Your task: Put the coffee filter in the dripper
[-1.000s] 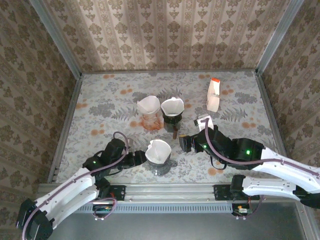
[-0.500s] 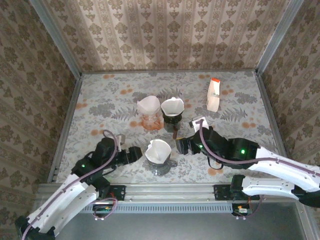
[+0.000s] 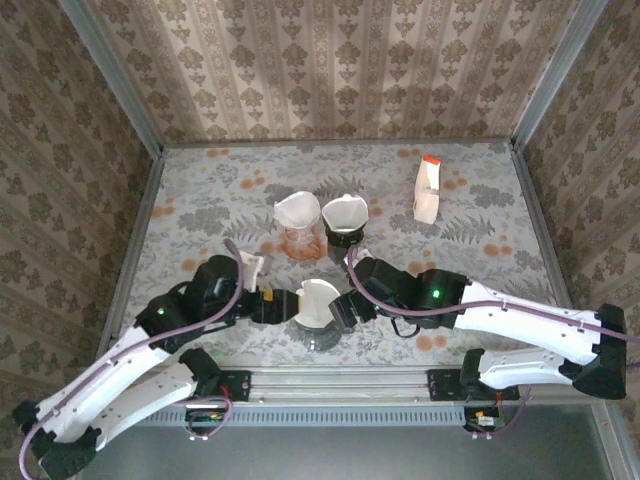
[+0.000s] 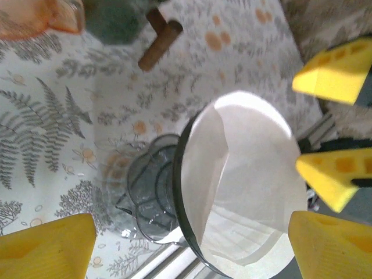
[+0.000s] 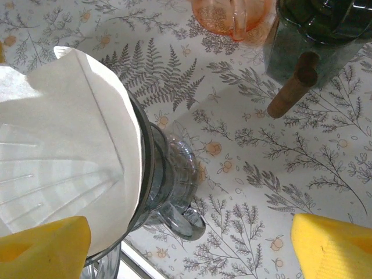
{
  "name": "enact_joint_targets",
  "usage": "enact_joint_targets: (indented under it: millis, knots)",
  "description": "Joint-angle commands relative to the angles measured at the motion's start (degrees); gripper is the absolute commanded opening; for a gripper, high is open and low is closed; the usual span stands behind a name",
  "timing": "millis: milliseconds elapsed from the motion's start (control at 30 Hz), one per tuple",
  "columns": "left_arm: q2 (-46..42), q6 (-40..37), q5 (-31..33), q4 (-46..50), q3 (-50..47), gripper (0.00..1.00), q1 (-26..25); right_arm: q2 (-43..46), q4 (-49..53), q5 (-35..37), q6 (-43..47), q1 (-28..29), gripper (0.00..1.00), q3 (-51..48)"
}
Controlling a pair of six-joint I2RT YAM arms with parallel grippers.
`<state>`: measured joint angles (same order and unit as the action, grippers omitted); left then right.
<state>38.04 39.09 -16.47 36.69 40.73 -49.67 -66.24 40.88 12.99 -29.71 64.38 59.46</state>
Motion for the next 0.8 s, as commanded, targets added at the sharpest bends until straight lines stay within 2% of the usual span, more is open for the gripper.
enact_joint_targets:
  millis: [0,233,467,767]
  knots:
    - [1.21,-3.04,2.66,-0.31,1.21,0.87,-2.43,-0.04,0.07,-0.78,0.8,0.13,0.9,2.5]
    - [2.93,-4.26,7.53,1.45,2.03,0.76,-2.3,-0.15,1.34,-0.34,0.52,0.13,0.89,2.99]
    - [3.8,-4.47,7.31,1.89,2.1,0.64,-0.56,-1.19,1.92,-0.43,0.36,0.22,0.81,3.12]
    - [2.92,-3.24,5.86,0.83,0.41,0.62,-0.03,-2.44,3.1,0.34,0.16,0.4,0.72,3.45]
